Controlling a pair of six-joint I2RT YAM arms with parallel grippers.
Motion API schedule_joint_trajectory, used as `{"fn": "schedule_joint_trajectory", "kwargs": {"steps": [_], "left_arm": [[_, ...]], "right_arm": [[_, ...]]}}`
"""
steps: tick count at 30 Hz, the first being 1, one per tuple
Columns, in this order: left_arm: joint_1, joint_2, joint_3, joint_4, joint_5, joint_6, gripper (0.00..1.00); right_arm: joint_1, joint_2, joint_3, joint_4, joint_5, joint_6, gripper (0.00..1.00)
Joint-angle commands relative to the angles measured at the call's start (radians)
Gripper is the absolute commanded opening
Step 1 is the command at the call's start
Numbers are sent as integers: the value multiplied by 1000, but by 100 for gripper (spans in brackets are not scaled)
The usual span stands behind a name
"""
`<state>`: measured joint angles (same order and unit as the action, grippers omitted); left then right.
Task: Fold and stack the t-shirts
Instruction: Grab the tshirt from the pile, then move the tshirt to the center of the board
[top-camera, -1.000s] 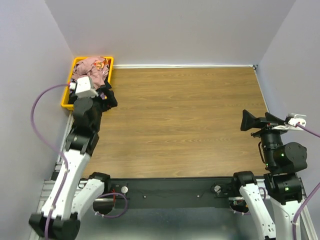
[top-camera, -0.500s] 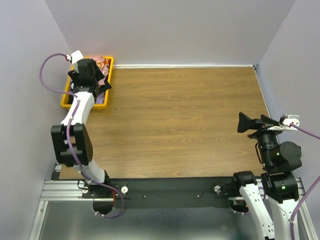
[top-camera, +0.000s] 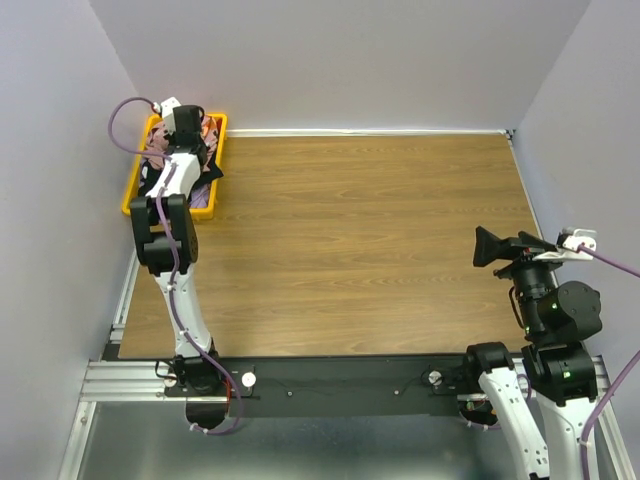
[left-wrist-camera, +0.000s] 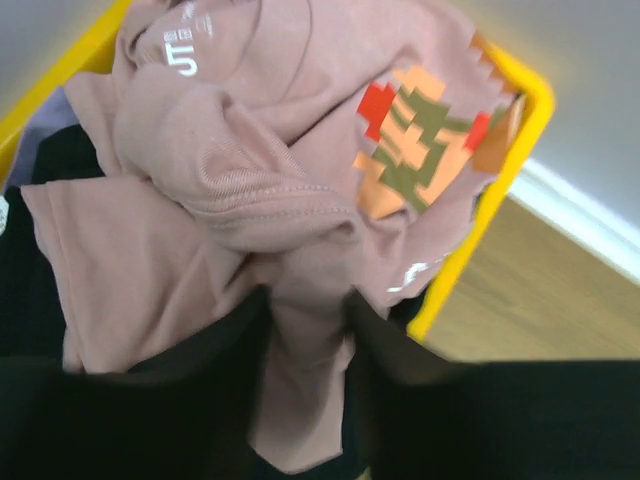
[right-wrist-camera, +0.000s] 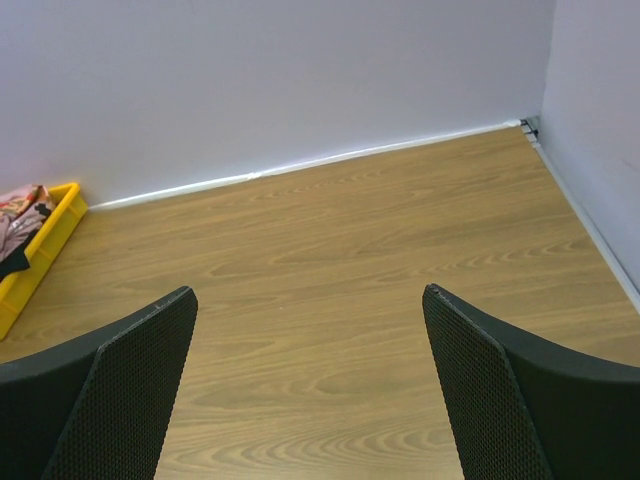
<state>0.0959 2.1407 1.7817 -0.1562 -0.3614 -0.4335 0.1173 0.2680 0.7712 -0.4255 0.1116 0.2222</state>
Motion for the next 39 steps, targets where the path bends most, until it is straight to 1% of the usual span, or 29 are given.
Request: {"fn": "schedule_joint_trajectory", "kwargs": {"steps": [1,2,4,5,6,10,13,15,16,17,18,19,20,21,24,25,27,28,29,30,31,32,33,34,35,36,38,39], "left_arm": [[2,4,51,-66,-10,-8,22],[1,-14,35,-53,-4,1,0],[-13,-86,10,-8,-14,38,0],[-37,-114,-2,18,-42,51,0],[-51,-140,-4,29,-54,91,0],[-156,-292,57,32,-80,140,0],[-255,-375,106,37,-45,139,0],[-318,-404,163,34,15,133,0],[-385,-416,192,26,35,133,0],[-419,-419,262,-3,54,133,0],[-450,-418,300,-12,70,137,0],[-508,-423,333,-19,88,144,0],[-530,-429,375,-19,110,154,0],[-550,-436,384,-16,116,159,0],[-565,-485,345,-6,137,164,0],[-564,-522,320,-3,133,173,0],[-565,-565,218,4,139,183,0],[-564,-621,173,6,147,184,0],[-564,-652,74,27,179,182,0],[-564,-726,11,43,196,171,0],[-564,-767,-55,61,209,168,0],[-565,-810,-202,91,205,158,0],[-564,-855,-282,107,185,144,0],[-562,-946,-365,118,165,125,0],[-562,-991,-521,130,115,113,0],[-556,-1074,-594,130,92,96,0],[-545,-1149,-726,130,85,69,0],[-545,-1182,-836,129,93,47,0]], "right_arm": [[7,7,13,-50,-30,17,100],[5,7,17,-52,-29,16,100],[5,17,20,-53,-32,14,100],[7,19,23,-53,-33,14,100],[7,28,26,-53,-39,14,100],[5,46,34,-52,-70,20,100],[7,71,54,-52,-87,16,100],[5,82,71,-52,-86,16,100],[5,89,91,-52,-72,13,100],[7,97,102,-48,-66,12,100],[7,103,108,-42,-59,8,100],[5,109,123,-30,-49,2,100],[5,126,129,-27,-47,-4,100],[7,135,135,-24,-44,-6,100],[7,161,149,-21,-47,-12,100],[5,165,149,-19,-47,-1,100],[5,168,145,-19,-47,17,100],[5,166,143,-18,-56,29,100],[7,168,140,-18,-69,46,100],[5,177,134,-15,-102,57,100],[5,184,128,-15,-105,57,100],[5,198,123,-15,-148,66,100],[7,210,117,-13,-164,72,100],[7,247,103,-13,-194,92,100],[7,269,97,-13,-214,103,100],[7,289,82,-13,-257,112,100],[7,379,68,-12,-317,135,100],[5,422,65,-12,-340,149,100]]}}
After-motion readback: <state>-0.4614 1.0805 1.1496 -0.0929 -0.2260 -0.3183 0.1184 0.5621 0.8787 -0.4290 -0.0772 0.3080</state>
